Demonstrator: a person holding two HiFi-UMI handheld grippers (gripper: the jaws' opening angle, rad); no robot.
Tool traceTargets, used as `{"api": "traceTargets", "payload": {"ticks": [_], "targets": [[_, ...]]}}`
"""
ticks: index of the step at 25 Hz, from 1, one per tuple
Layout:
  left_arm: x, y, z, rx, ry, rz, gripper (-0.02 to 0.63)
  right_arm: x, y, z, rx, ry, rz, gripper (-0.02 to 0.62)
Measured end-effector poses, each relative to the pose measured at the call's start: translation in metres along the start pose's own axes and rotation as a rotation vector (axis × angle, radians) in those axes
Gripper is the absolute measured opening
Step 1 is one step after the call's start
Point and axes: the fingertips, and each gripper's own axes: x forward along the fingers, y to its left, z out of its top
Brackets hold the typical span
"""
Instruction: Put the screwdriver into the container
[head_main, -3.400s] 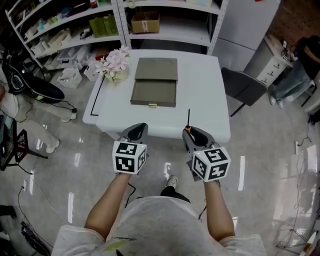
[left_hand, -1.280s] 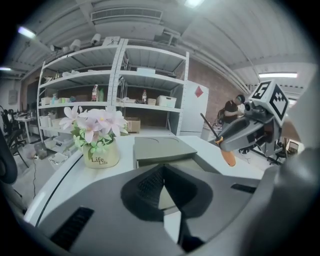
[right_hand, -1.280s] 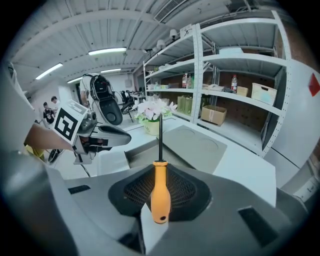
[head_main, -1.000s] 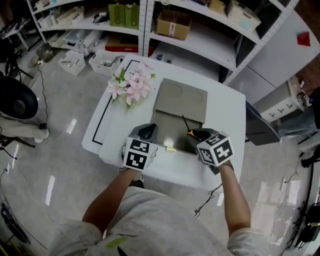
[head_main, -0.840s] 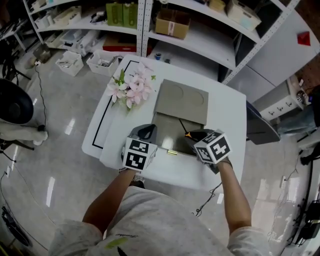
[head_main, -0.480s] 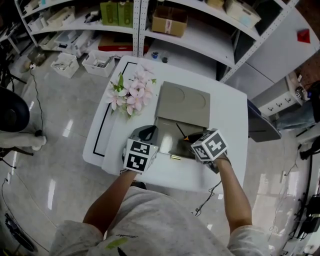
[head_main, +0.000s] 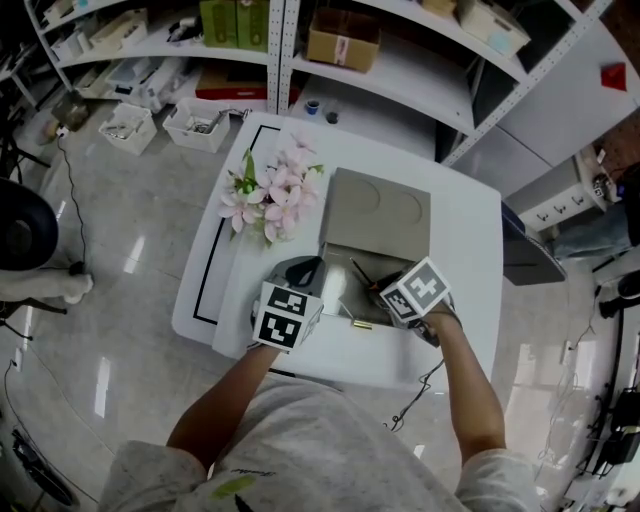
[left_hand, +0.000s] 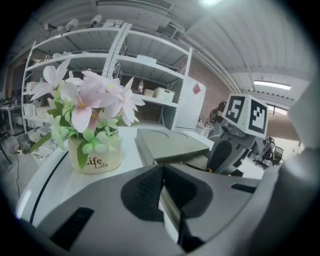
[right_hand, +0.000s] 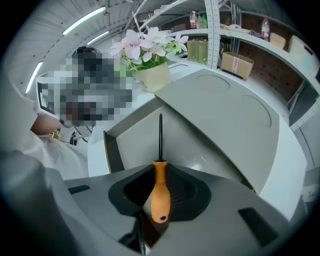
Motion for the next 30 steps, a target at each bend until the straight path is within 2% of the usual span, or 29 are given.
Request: {"api": "traceTargets", "payload": {"ticks": [13, 24, 30], "targets": [[0.004, 0.011, 0.000, 0.002, 0.015, -0.018, 0.005, 0.014, 0.000, 0.002, 0.007, 0.050, 0.021, 0.083], [-0.002, 0.005, 0.002, 0.009, 0.018, 0.004, 0.005, 0.006, 0.000, 0.006, 0.048, -0.062, 0.050, 0.104], [-0.011, -0.001, 0.009, 0.019, 0.001, 0.030, 0.005, -0.013, -0.002, 0.008, 0.054, -0.150, 0.020, 0.104]]}}
